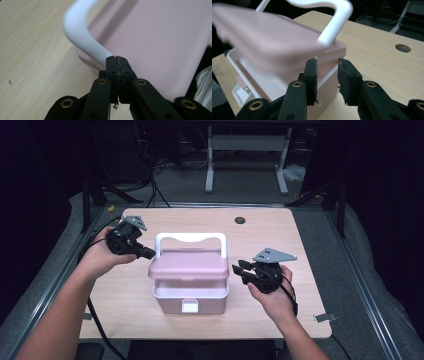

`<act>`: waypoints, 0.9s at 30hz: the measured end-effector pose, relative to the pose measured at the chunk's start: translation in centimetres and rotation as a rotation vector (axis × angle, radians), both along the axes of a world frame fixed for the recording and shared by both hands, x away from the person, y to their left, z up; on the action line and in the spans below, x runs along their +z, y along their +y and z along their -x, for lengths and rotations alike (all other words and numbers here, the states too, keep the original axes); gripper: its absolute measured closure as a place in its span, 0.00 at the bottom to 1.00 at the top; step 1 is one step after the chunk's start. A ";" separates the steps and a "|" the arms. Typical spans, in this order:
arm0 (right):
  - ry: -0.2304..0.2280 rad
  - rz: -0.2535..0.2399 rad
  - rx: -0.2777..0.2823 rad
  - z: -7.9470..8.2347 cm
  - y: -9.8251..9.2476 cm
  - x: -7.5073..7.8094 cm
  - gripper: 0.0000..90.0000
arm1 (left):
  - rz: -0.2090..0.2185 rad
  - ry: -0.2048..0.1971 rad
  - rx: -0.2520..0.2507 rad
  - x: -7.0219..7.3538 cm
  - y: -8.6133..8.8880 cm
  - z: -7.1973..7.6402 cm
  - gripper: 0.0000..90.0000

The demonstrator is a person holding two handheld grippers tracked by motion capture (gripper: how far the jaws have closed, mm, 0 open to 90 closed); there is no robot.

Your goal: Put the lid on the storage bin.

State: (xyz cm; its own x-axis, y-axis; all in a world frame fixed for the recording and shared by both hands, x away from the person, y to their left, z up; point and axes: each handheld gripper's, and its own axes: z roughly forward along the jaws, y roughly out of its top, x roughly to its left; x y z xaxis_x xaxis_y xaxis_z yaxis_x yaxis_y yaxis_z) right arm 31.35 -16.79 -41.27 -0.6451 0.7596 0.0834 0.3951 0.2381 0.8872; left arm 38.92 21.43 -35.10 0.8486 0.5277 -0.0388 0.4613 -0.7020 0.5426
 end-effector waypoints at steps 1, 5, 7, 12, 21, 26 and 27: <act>0.002 -0.008 -0.005 0.1 -0.3 -0.1 0.76 | -0.002 0.002 -0.002 -0.3 0.0 0.1 0.99; 0.004 -0.006 -0.020 0.1 -0.7 -0.5 0.76 | 0.007 0.013 -0.010 -1.4 0.0 0.6 0.99; 0.010 -0.001 -0.021 0.1 -0.9 -0.7 0.76 | 0.012 0.017 -0.008 -1.8 0.1 0.8 0.98; 0.021 -0.001 -0.035 -0.1 -1.1 -1.2 0.76 | 0.019 0.023 -0.002 -2.7 0.6 0.9 0.96; 0.035 0.033 -0.057 -0.9 -1.5 -1.5 0.69 | 0.044 -0.022 0.097 -3.0 2.7 1.2 0.78; 0.051 0.047 -0.080 -1.2 -2.1 -1.5 0.62 | 0.045 -0.031 0.138 -3.5 3.7 1.4 0.70; 0.059 0.051 -0.084 -1.3 -2.2 -1.6 0.62 | 0.045 -0.028 0.144 -3.6 3.9 1.4 0.69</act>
